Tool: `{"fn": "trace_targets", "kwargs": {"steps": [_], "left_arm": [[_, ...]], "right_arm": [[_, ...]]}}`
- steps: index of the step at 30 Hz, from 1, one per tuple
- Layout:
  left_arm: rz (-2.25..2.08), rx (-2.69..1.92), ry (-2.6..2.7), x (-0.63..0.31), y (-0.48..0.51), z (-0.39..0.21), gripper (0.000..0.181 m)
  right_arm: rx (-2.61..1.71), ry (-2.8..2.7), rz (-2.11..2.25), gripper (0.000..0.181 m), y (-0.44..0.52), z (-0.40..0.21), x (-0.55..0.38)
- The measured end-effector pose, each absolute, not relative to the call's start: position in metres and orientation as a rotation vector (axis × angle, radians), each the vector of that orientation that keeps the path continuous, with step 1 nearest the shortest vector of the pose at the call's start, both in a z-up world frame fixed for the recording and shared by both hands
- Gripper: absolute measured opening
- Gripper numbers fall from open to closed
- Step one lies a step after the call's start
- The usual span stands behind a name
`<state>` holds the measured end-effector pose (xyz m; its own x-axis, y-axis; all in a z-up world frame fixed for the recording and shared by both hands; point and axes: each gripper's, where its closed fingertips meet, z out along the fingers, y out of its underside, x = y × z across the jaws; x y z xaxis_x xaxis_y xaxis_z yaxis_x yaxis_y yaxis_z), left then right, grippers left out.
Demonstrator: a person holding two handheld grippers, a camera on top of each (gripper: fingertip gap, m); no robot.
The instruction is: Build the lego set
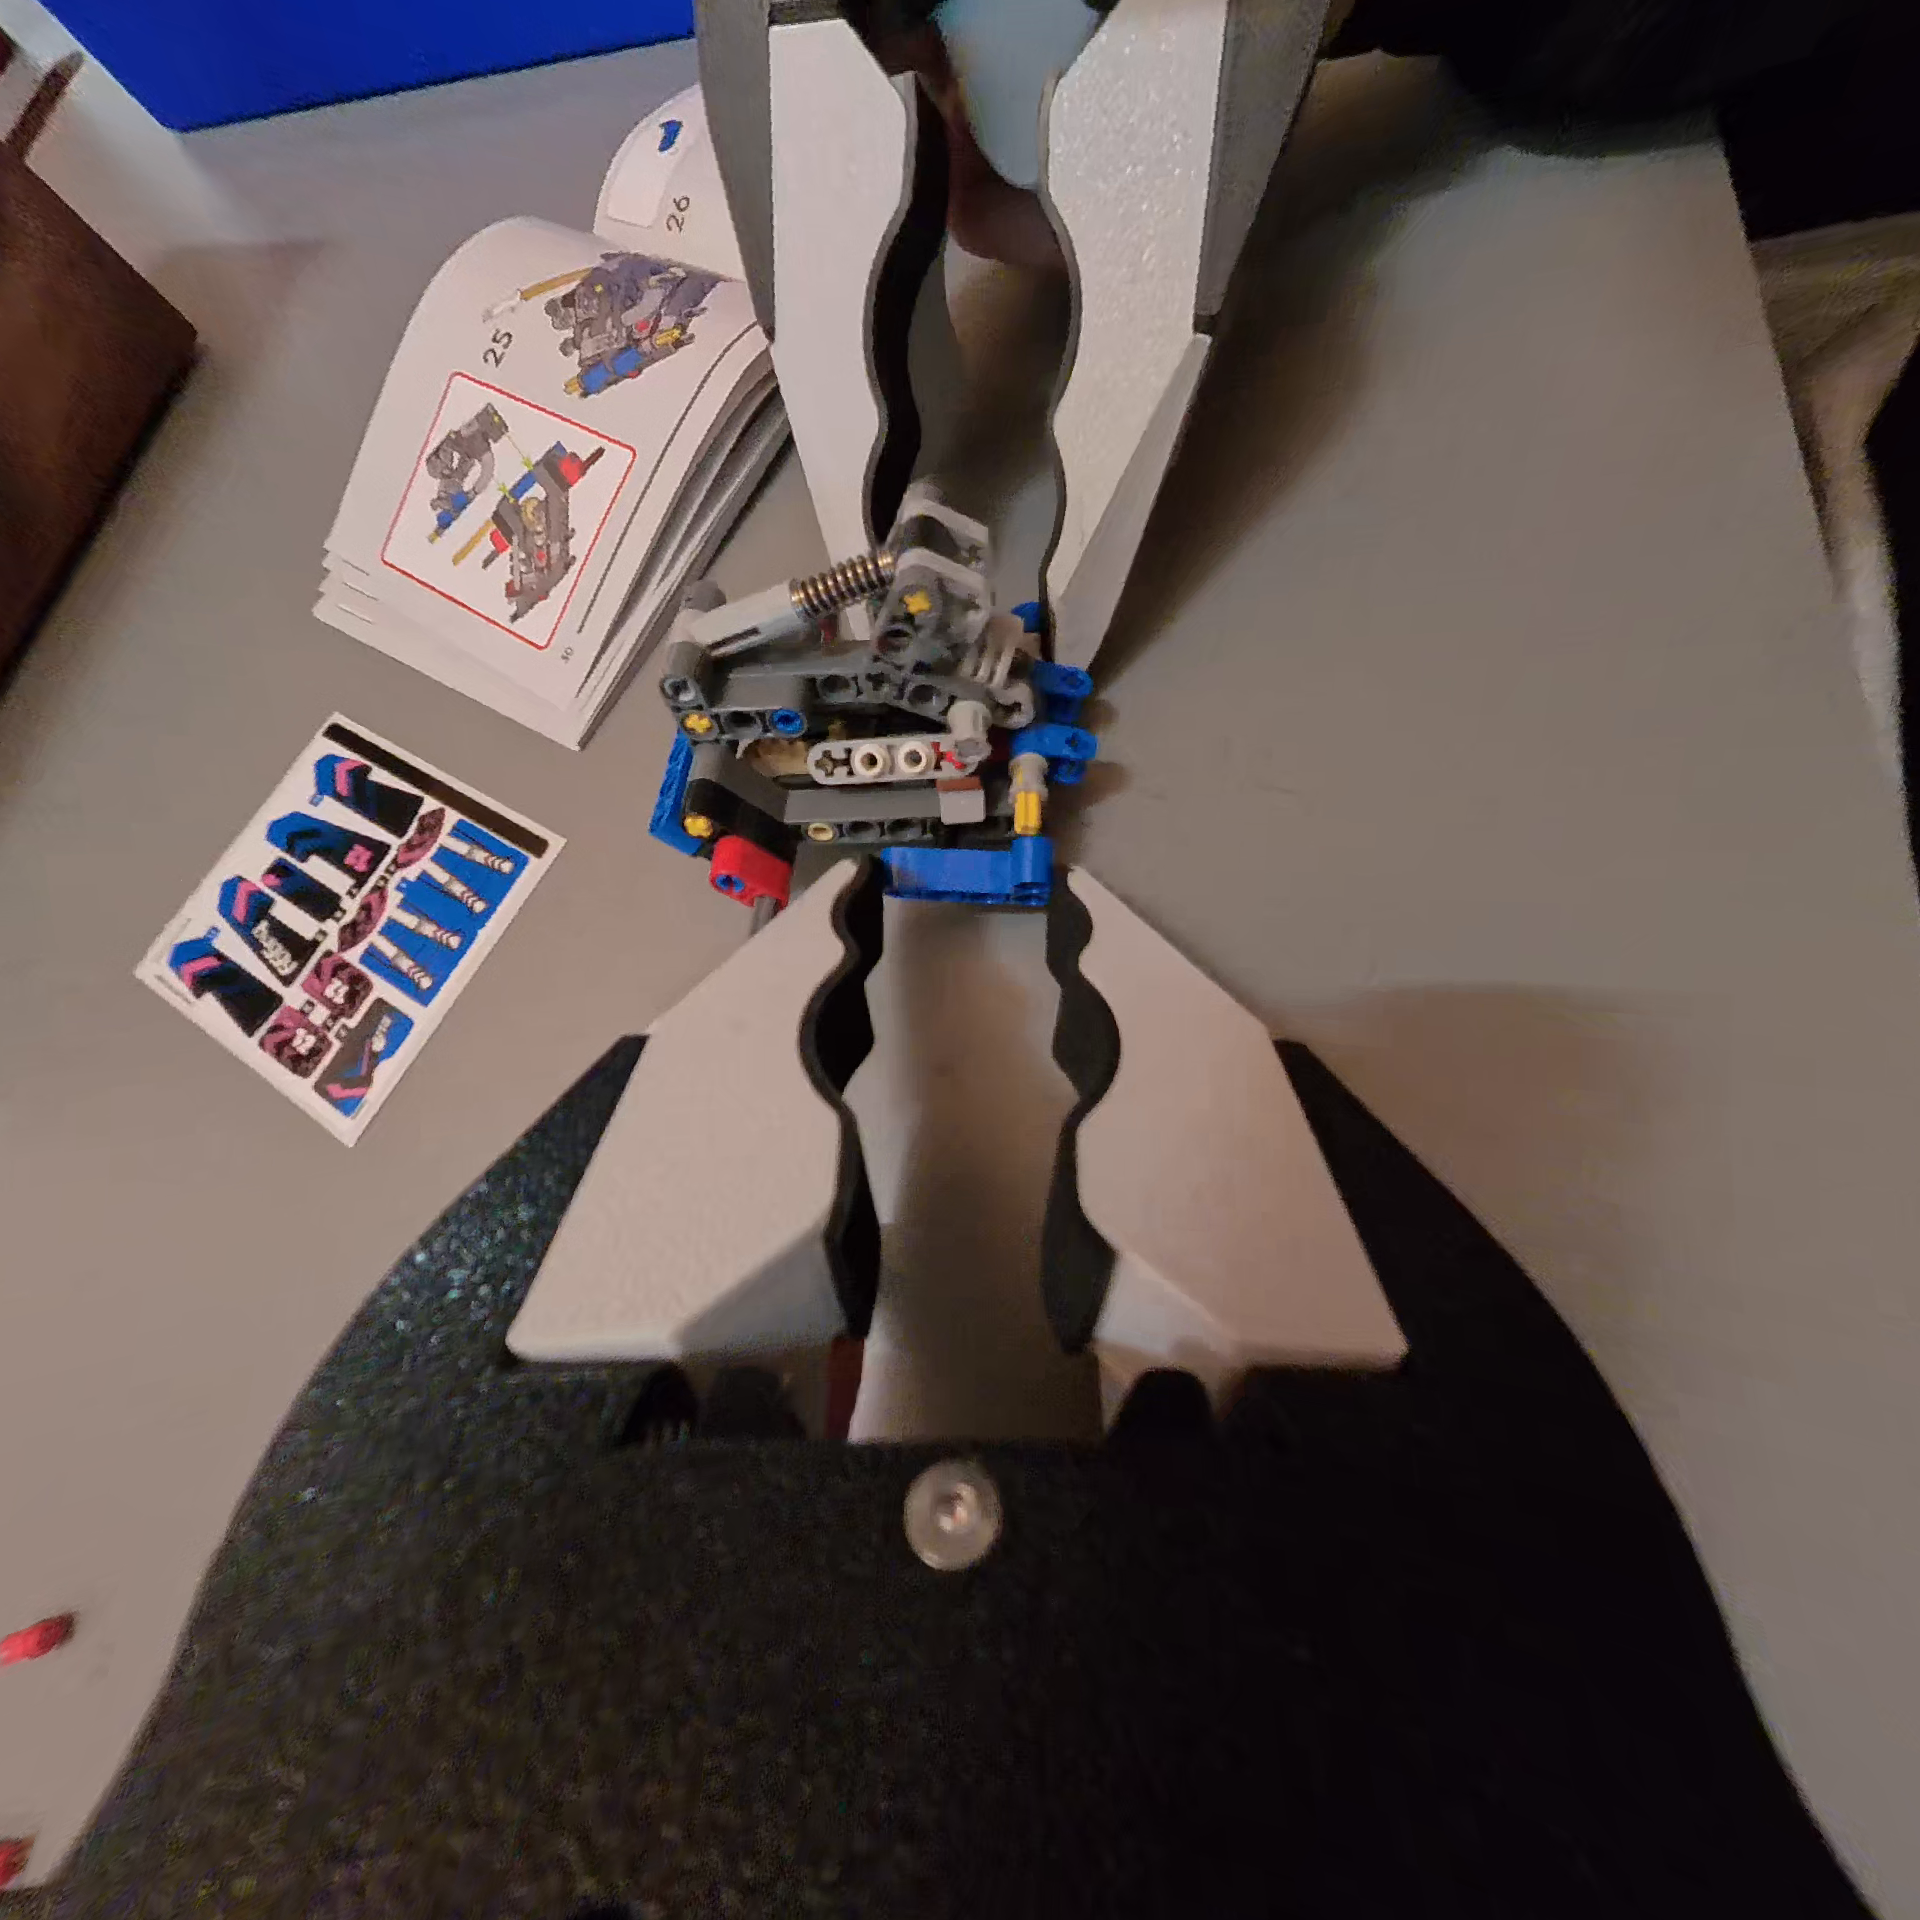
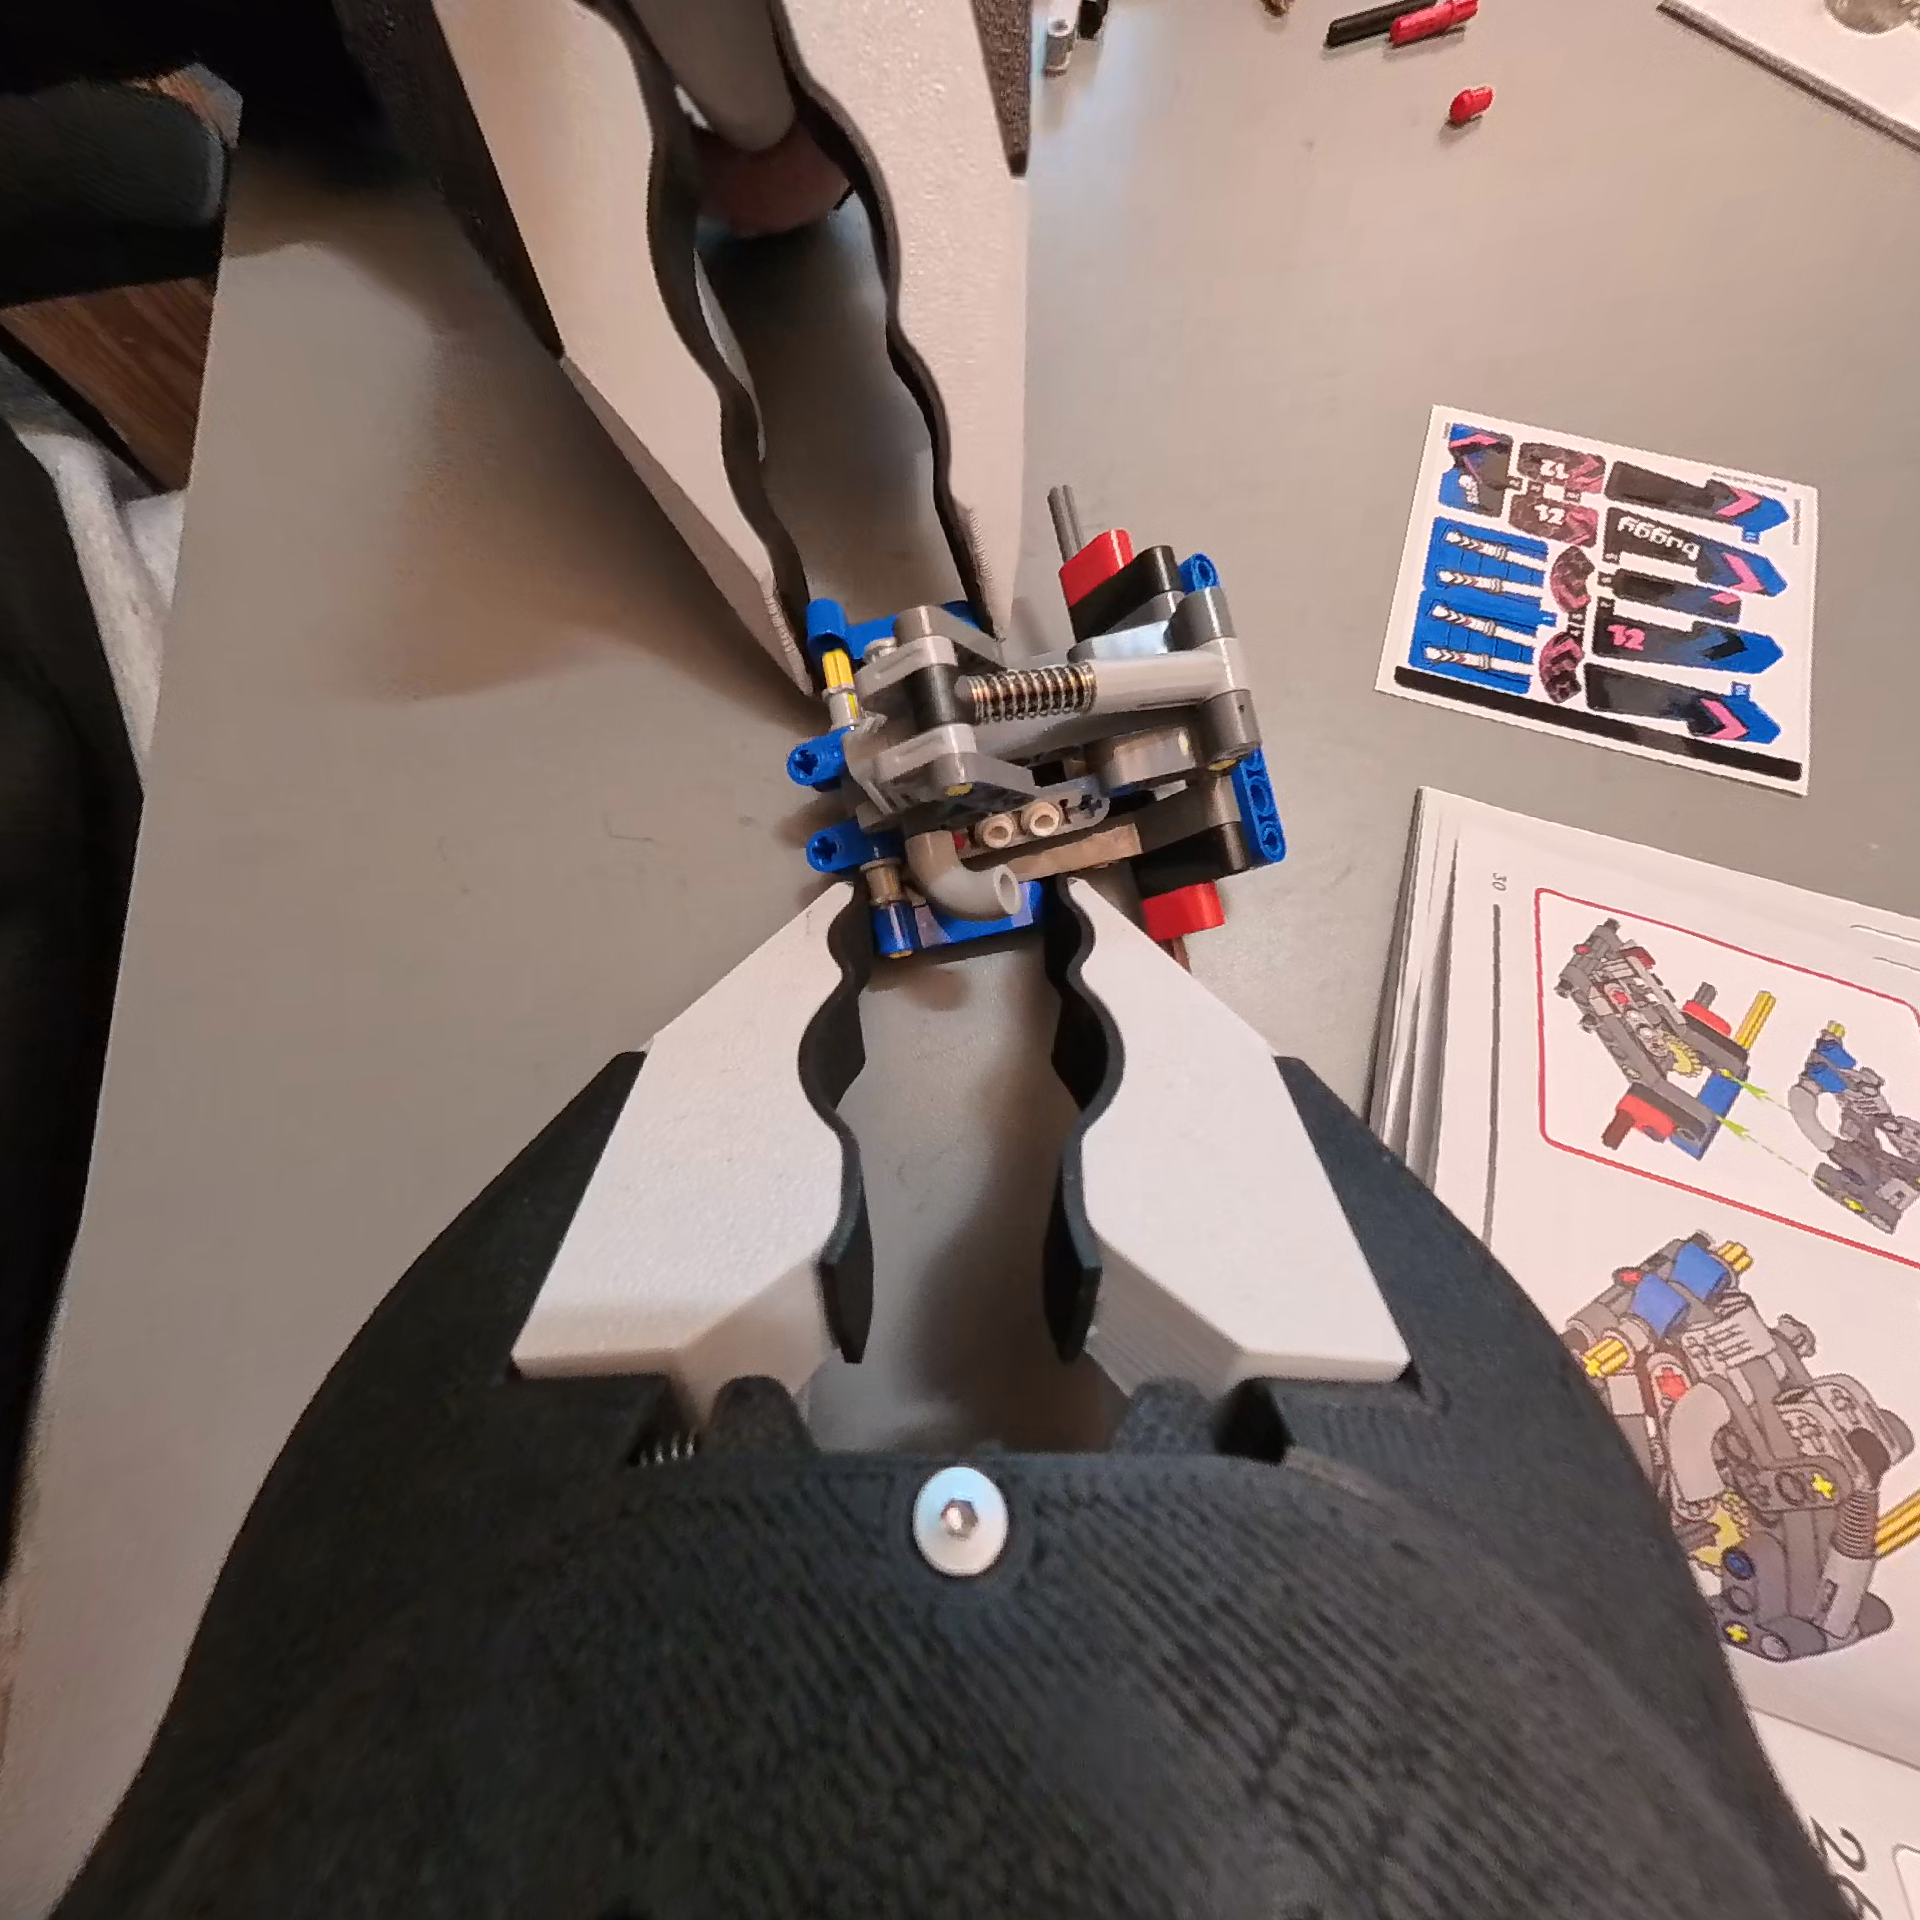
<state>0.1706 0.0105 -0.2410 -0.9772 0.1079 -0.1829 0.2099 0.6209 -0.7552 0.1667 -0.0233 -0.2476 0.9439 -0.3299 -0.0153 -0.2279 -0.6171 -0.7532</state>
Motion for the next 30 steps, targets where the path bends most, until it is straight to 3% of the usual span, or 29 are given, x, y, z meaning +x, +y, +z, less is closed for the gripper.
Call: {"fn": "trace_targets", "kwargs": {"steps": [9,18,25,30], "left_arm": [[-1.31,0.126,2.83,0.1697,0.0085,-0.2406,0.029],[-0.577,0.383,2.733,0.1761,0.0161,-0.2413,0.029],[-0.877,0.165,3.002,0.1716,0.0143,-0.2398,0.029],[-0.679,0.323,2.829,0.1731,0.0153,-0.2366,0.029]], "right_arm": [[-2.262,0.392,-0.175,0.032,-0.0236,-0.2475,0.1675],[-2.263,0.389,-0.197,0.032,-0.0221,-0.2473,0.1683],[-2.266,0.378,-0.216,0.032,-0.0217,-0.2472,0.168],[-2.265,0.365,-0.236,0.032,-0.0208,-0.2465,0.1681]]}}
